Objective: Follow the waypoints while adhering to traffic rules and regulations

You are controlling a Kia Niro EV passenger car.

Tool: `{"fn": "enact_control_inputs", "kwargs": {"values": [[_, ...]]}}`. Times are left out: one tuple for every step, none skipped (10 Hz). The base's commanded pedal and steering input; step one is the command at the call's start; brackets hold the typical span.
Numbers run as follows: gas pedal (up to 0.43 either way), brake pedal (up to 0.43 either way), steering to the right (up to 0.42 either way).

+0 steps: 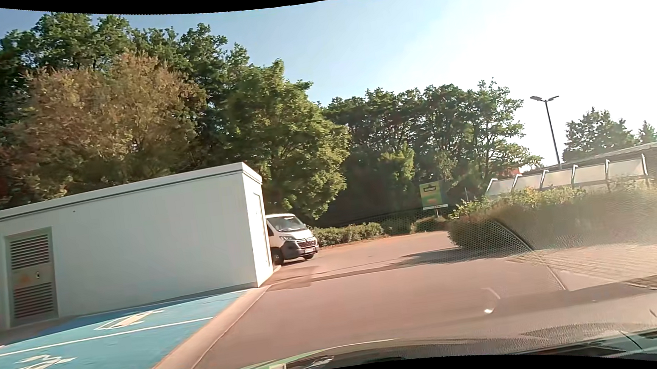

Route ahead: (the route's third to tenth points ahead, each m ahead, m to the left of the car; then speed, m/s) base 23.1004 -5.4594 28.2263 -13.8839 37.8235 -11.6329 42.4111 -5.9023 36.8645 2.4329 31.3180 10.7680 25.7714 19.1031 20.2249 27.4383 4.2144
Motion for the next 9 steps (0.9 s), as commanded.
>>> {"fn": "enact_control_inputs", "kwargs": {"values": [[0.169, 0.0, 0.167], [0.138, 0.0, 0.141], [0.079, 0.0, 0.115], [0.028, 0.0, 0.102], [0.0, 0.0, 0.089], [0.0, 0.0, 0.073], [0.0, 0.0, 0.059], [0.0, 0.0, 0.041], [0.0, 0.0, 0.032]]}}
